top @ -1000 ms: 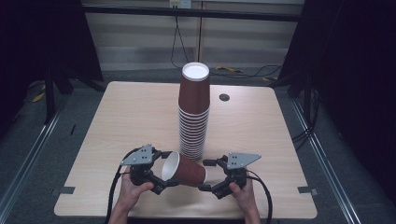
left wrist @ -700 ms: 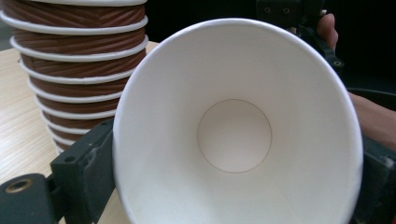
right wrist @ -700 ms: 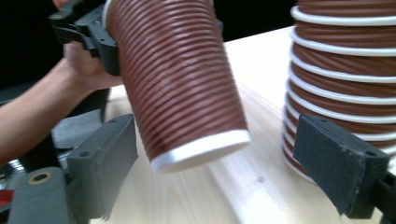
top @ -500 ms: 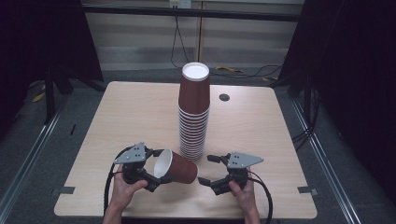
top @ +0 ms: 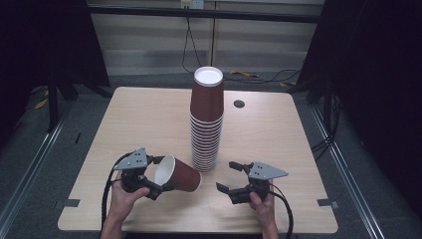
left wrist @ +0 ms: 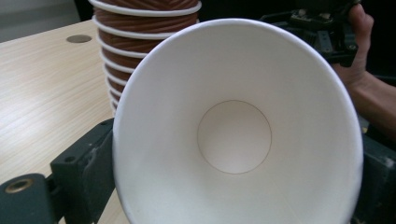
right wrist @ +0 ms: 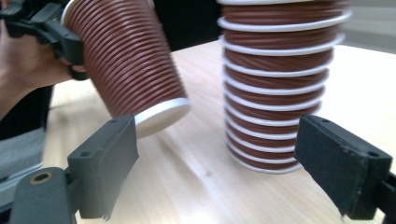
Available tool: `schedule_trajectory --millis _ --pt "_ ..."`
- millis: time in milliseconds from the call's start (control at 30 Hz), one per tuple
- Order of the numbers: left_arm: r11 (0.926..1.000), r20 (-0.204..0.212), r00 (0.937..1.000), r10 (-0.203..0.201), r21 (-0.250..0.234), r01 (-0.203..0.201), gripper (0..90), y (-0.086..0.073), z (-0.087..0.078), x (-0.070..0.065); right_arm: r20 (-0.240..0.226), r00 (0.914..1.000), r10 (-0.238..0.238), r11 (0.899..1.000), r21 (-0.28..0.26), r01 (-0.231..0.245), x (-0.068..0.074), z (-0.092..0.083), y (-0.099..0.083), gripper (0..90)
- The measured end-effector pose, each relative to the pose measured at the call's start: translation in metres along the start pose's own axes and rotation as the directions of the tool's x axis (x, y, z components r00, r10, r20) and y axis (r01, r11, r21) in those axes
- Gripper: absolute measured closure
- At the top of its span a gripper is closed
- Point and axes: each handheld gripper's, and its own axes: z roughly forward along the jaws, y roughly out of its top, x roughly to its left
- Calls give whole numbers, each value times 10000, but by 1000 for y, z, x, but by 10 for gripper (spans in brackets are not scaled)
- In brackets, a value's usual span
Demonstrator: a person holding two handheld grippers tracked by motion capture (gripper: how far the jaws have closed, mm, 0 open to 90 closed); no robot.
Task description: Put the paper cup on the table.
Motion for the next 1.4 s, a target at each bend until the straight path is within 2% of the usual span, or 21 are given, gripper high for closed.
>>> schedule_trajectory --millis 100,133,200,267,333,400,433,500,600,667,700,767,800,967,1000,1100,1133,1200,1267,1367,1400 --pt "9999 -136 9999 -76 151 78 73 0 -3 4 548 9984 166 9998 -116 -160 -1 -4 -6 133" --pt "9998 -154 9998 -141 136 143 73 -1 -3 5 664 9976 196 9997 -132 -187 -2 -5 -7 133" --pt "9996 -291 9994 -191 223 197 73 -1 -5 8 593 9981 182 9996 -240 -168 -3 -8 -10 130" --pt "9993 -485 9987 -153 340 170 74 -1 -8 10 963 9953 136 9988 -480 -90 -4 -9 -12 130" --pt "9986 -616 9979 -210 465 238 73 -2 -10 13 1612 9867 230 9978 -651 -126 -4 -11 -14 131" --pt "9966 -965 9951 -203 772 278 73 -2 -12 14 2053 9784 241 9968 -800 -77 -5 -12 -16 129" --pt "9971 -899 9954 -332 654 392 73 -3 -13 15 2334 9718 347 9962 -860 -149 -5 -13 -18 130" --pt "9977 -865 9953 -433 490 476 73 -2 -14 18 2665 9623 540 9932 -1141 -241 -5 -15 -20 131" --pt "9964 -1063 9935 -413 698 489 73 1 -15 21 3078 9501 510 9907 -1357 -93 -4 -18 -23 130" --pt "9955 -1142 9925 -441 789 533 73 3 -15 25 3455 9371 491 9870 -1607 75 -5 -18 -25 133" --pt "9956 -1096 9925 -532 713 613 73 3 -15 27 3554 9332 535 9859 -1672 72 -4 -18 -26 134" --pt "9953 -1057 9916 -751 523 810 73 3 -16 30 3875 9201 576 9836 -1800 142 -4 -17 -29 142" --pt "9947 -1138 9901 -816 537 881 73 3 -15 32 4029 9142 430 9831 -1800 331 -4 -17 -30 138" --pt "9898 -1606 9842 -747 1080 927 73 9 -16 38 4261 9036 439 9788 -1996 466 -3 -16 -32 133" --pt "9895 -1796 9809 -747 1088 953 73 12 -16 40 4303 9016 439 9774 -2052 503 -3 -17 -32 133" --pt "9828 -2085 9764 -557 1607 904 73 17 -14 42 4516 8908 497 9731 -2229 587 -2 -18 -34 129" --pt "9818 -2075 9763 -613 1634 963 73 17 -14 44 4580 8871 575 9725 -2265 540 -1 -18 -34 128" --pt "9816 -2032 9771 -627 1644 972 73 19 -14 47 4610 8858 527 9702 -2338 639 -1 -18 -34 127" --pt "9774 -2091 9762 -581 1873 983 73 22 -12 51 4739 8785 603 9686 -2403 631 0 -18 -34 128" --pt "9721 -1974 9786 -573 2124 998 71 27 -11 56 4772 8771 537 9671 -2435 733 1 -19 -35 130" --pt "9692 -2018 9778 -568 2239 1025 71 28 -10 58 4795 8763 468 9666 -2429 813 2 -18 -35 131"
